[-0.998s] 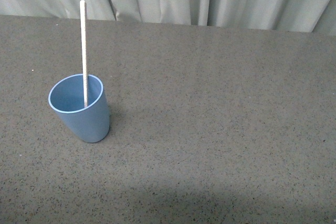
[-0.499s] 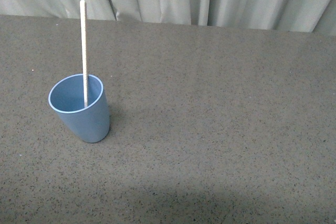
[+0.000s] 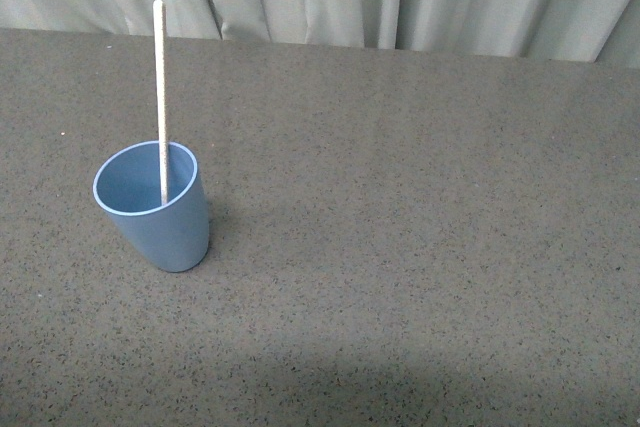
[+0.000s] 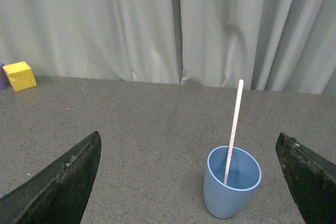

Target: Transfer chopsticks to blue cup

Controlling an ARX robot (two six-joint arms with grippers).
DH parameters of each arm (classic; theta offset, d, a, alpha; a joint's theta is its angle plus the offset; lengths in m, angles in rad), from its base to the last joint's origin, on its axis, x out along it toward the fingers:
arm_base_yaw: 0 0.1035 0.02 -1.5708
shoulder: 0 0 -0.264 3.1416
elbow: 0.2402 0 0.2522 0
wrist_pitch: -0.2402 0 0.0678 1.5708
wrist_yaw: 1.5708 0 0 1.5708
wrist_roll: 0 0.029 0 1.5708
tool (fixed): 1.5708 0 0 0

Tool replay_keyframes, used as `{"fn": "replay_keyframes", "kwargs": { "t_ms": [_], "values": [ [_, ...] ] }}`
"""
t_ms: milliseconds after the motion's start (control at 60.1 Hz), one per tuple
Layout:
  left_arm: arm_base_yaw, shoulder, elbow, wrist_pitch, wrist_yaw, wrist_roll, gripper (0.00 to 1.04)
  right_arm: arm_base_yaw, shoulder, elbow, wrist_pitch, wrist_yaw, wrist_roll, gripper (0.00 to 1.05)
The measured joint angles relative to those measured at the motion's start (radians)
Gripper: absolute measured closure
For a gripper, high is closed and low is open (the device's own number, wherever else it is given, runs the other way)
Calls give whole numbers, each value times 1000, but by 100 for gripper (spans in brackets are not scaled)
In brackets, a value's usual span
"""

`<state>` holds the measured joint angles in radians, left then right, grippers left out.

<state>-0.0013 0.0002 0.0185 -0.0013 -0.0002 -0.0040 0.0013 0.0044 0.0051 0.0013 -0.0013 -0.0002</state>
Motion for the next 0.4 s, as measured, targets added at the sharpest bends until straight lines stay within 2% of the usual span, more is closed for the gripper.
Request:
{"fn": "replay_keyframes", "kwargs": {
  "t_ms": [67,133,399],
  "values": [
    [0,0,0,0,0,0,7,0,0,0,0,0,1,7],
    [0,0,0,0,0,0,7,0,0,0,0,0,0,10],
    [0,0,0,0,0,0,7,0,0,0,0,0,0,9]
  ]
}}
